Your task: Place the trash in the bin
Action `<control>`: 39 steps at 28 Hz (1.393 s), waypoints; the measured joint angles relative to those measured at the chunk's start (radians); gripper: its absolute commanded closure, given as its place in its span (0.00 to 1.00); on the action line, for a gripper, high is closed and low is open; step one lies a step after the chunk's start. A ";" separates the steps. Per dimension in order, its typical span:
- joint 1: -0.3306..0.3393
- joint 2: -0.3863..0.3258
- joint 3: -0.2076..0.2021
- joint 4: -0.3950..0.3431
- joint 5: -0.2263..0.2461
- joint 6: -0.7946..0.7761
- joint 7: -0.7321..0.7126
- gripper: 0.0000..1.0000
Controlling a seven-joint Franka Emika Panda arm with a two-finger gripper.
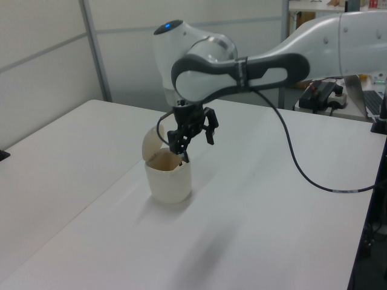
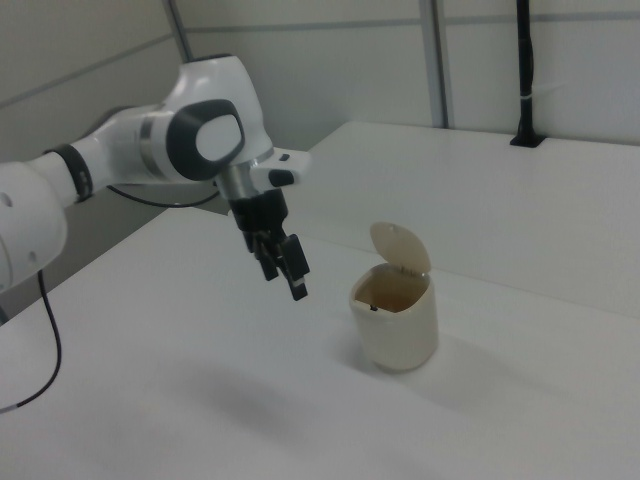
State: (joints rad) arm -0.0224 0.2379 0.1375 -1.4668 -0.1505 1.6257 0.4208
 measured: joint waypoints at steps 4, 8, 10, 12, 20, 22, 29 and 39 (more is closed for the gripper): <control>-0.003 -0.046 -0.001 -0.006 0.019 -0.072 -0.108 0.00; -0.008 -0.099 -0.010 -0.036 0.045 -0.094 -0.213 0.00; -0.018 -0.127 -0.014 -0.058 0.058 -0.095 -0.263 0.00; -0.039 -0.162 -0.020 -0.085 0.074 -0.095 -0.316 0.00; -0.108 -0.252 -0.061 -0.139 0.099 -0.097 -0.442 0.00; -0.110 -0.264 -0.077 -0.144 0.105 -0.104 -0.463 0.00; -0.112 -0.285 -0.110 -0.147 0.121 -0.113 -0.492 0.00; -0.112 -0.287 -0.126 -0.145 0.121 -0.113 -0.492 0.00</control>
State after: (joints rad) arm -0.1345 -0.0493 0.0112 -1.6115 -0.0290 1.5132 -0.0711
